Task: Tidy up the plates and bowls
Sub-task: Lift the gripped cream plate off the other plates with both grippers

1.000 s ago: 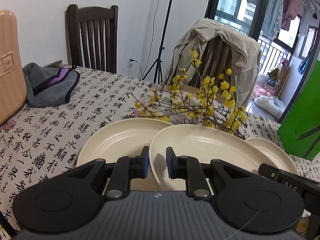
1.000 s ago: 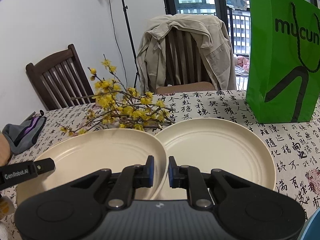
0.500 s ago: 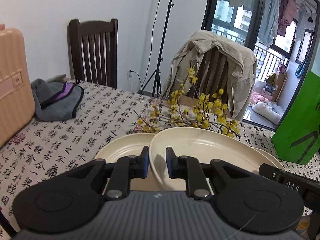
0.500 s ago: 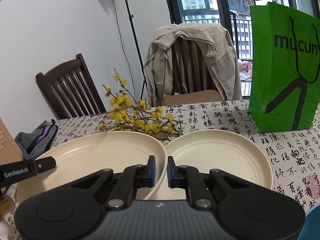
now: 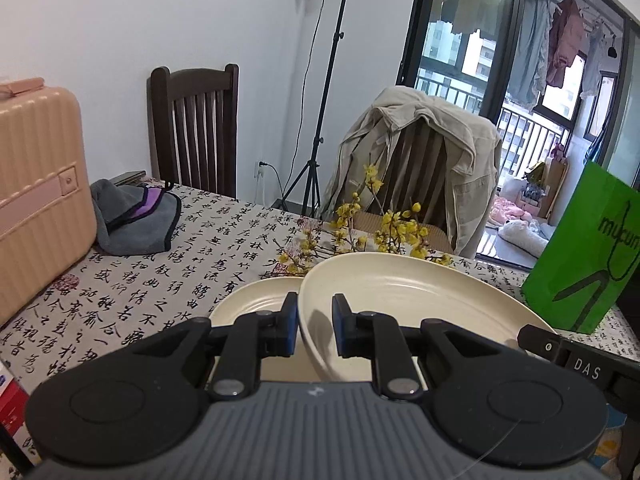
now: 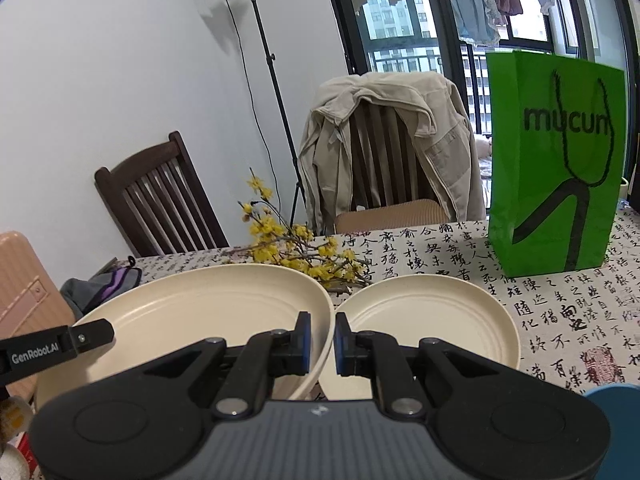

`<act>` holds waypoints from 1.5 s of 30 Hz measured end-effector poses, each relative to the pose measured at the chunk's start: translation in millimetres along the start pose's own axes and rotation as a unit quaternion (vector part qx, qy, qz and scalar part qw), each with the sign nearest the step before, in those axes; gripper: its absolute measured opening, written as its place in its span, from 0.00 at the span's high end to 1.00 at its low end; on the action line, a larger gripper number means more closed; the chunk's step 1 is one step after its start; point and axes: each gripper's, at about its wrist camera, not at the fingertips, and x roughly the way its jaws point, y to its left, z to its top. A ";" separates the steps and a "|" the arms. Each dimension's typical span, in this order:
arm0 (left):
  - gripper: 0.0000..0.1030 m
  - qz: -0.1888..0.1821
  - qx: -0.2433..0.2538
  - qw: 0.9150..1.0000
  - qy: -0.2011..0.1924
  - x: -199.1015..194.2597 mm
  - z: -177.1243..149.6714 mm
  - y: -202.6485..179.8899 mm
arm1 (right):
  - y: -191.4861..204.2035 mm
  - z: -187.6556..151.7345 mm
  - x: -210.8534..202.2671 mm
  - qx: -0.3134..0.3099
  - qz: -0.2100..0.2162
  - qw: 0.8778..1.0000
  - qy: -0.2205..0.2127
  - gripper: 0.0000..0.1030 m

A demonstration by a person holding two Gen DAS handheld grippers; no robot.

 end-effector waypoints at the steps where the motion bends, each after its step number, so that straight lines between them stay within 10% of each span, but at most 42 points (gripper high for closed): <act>1: 0.83 0.000 -0.001 1.000 -0.002 -4.5 -0.4 0.2 | 0.7 -0.4 -4.9 -0.001 0.001 1.000 -0.002 0.89; 45: 0.83 -0.024 0.005 0.998 -0.061 -183.0 -45.3 -0.7 | 8.9 -45.5 -188.8 0.003 0.012 0.997 -0.071 0.89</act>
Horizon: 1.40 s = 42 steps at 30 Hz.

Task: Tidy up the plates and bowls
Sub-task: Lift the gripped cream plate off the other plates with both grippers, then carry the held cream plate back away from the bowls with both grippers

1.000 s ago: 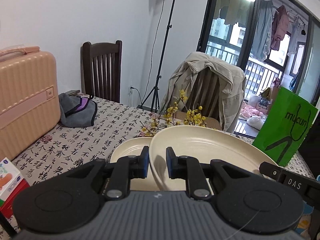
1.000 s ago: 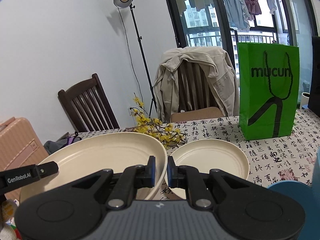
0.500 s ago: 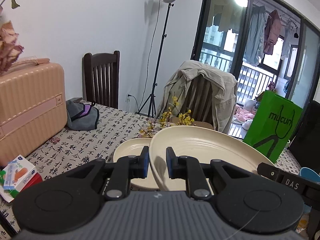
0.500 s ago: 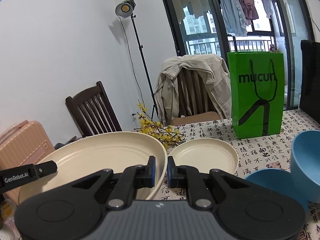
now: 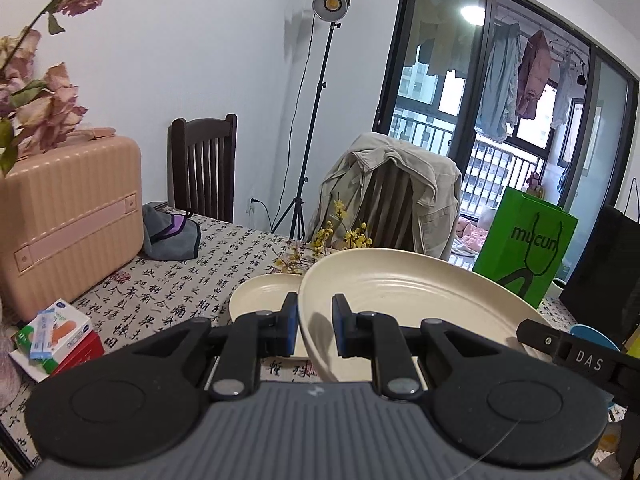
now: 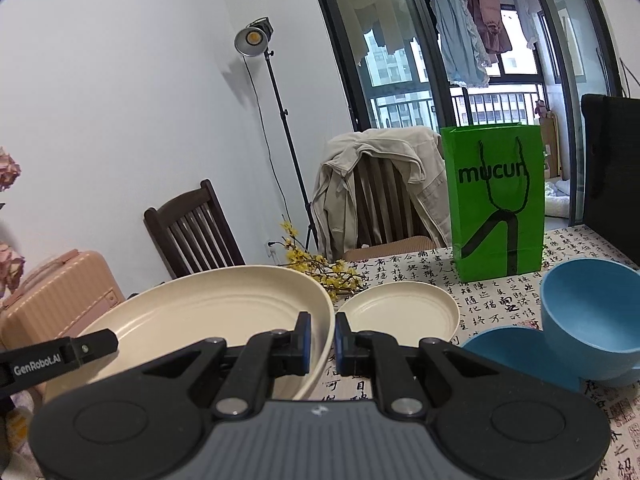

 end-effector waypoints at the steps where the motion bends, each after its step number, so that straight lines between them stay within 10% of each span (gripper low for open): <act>1: 0.83 0.000 0.000 1.000 -0.001 -3.5 -1.2 0.3 | 0.7 -1.1 -4.3 -0.001 -0.001 1.000 -0.002 0.89; 42: 0.83 -0.024 0.013 0.999 -0.020 -100.2 -58.9 -16.7 | -16.3 -51.5 -120.8 0.003 -0.019 0.999 -0.030 0.89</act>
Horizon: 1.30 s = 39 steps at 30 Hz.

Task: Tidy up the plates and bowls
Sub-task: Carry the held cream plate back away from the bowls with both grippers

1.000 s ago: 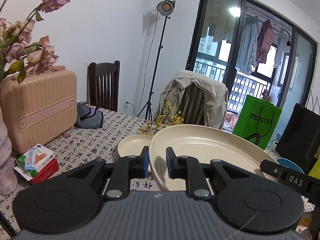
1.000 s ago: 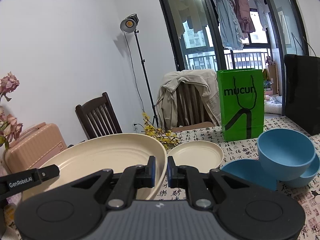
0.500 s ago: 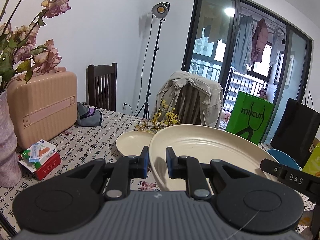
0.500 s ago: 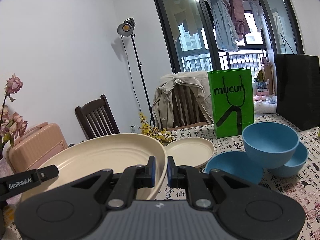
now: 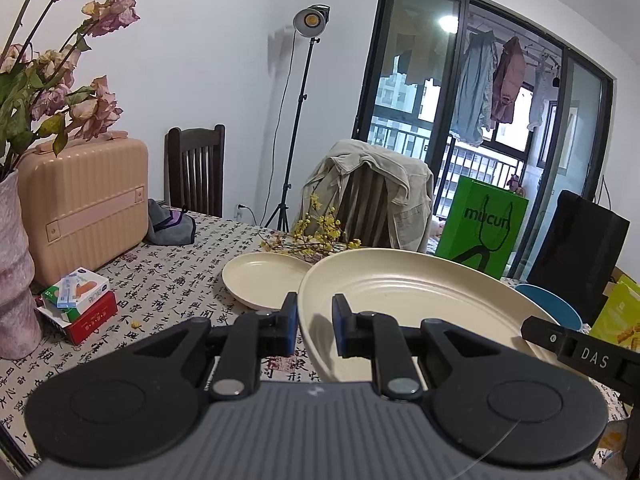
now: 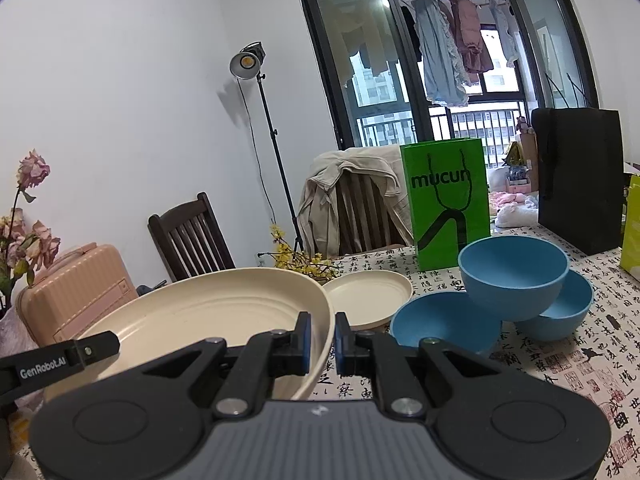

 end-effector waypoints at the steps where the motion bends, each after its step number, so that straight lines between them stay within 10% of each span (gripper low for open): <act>1: 0.83 -0.001 -0.001 1.000 0.000 -1.3 -0.9 -0.4 | -0.7 -0.9 -2.9 0.000 -0.001 1.000 -0.001 0.89; 39: 0.83 -0.040 0.028 0.999 0.006 -30.6 -42.3 -28.5 | -27.2 -29.1 -62.7 0.000 -0.020 0.999 -0.039 0.89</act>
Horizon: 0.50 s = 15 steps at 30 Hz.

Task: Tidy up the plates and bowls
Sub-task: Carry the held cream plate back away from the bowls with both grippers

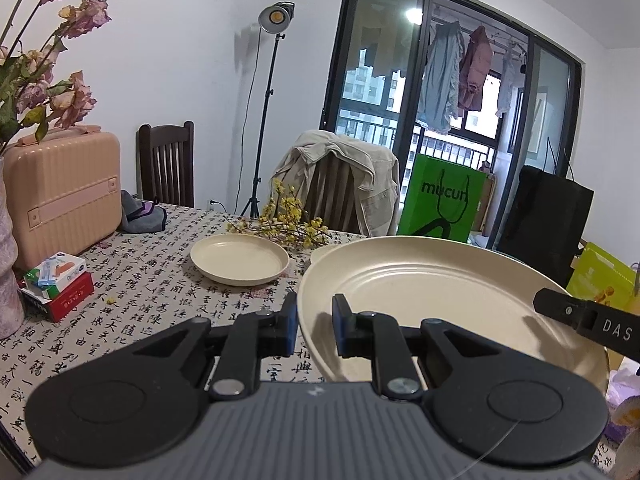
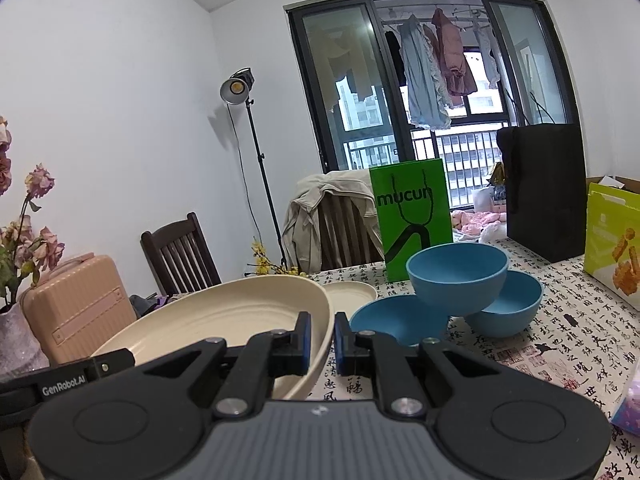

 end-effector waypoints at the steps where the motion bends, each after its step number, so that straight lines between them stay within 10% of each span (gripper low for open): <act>1: 0.83 -0.002 0.001 1.000 0.001 0.7 -1.0 -0.7 | -1.3 -0.9 0.2 0.001 -0.001 1.000 0.000 0.89; 15: 0.83 -0.028 0.019 0.999 0.016 7.4 -20.9 -22.3 | -32.7 -18.0 -9.4 0.012 -0.021 1.000 0.001 0.89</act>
